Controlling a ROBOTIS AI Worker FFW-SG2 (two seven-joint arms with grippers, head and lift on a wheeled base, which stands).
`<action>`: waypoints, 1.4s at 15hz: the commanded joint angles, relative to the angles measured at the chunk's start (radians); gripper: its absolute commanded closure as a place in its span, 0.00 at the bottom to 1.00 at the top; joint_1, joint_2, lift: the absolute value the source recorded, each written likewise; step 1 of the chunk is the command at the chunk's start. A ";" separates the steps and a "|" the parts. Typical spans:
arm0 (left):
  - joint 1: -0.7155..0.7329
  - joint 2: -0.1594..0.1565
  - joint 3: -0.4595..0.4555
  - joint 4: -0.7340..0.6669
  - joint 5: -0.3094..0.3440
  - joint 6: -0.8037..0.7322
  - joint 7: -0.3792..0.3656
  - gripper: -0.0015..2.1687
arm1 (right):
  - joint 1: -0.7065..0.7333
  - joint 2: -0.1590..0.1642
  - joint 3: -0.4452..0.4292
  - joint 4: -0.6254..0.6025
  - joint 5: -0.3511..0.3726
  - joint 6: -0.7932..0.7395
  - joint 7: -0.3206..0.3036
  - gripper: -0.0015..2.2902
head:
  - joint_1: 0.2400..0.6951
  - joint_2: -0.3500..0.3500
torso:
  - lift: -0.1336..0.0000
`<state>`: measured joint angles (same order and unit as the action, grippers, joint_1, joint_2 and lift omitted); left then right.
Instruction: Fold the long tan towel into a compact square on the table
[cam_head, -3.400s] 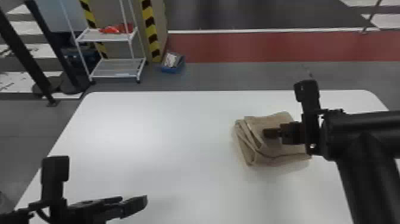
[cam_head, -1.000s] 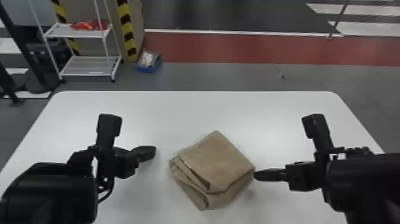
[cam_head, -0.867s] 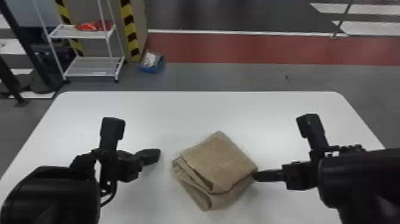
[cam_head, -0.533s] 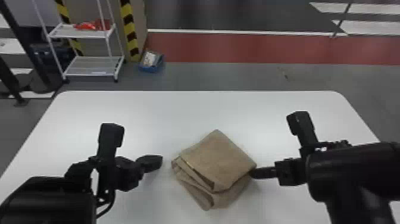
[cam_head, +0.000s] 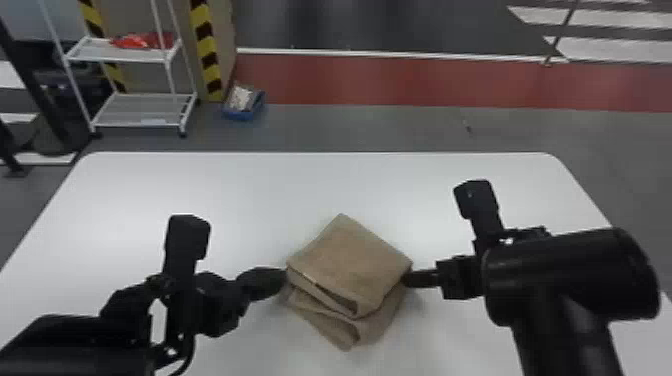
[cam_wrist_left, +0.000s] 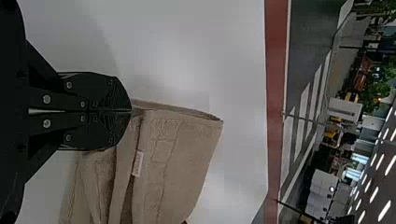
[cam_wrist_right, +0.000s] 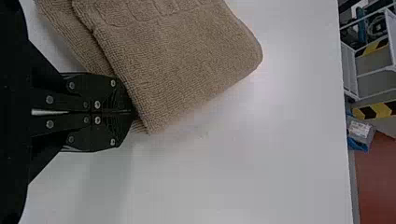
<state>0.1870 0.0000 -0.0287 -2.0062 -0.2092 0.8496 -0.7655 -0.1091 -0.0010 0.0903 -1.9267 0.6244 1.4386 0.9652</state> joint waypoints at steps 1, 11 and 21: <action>0.020 -0.003 -0.010 -0.019 0.002 0.000 -0.005 0.97 | -0.021 0.002 0.002 0.028 -0.017 -0.022 -0.034 0.83 | 1.00 0.39 | 0.07; 0.097 -0.003 -0.026 -0.105 0.019 0.003 -0.040 0.97 | -0.162 0.002 0.003 0.226 -0.126 -0.178 -0.224 0.83 | 1.00 0.35 | 0.07; 0.134 -0.003 -0.086 -0.141 0.016 0.012 -0.038 0.97 | -0.193 0.002 0.019 0.330 -0.180 -0.301 -0.276 0.83 | 1.00 0.33 | 0.07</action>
<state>0.3178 0.0000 -0.1028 -2.1475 -0.1910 0.8613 -0.8058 -0.3013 0.0000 0.1045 -1.6038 0.4509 1.1507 0.6948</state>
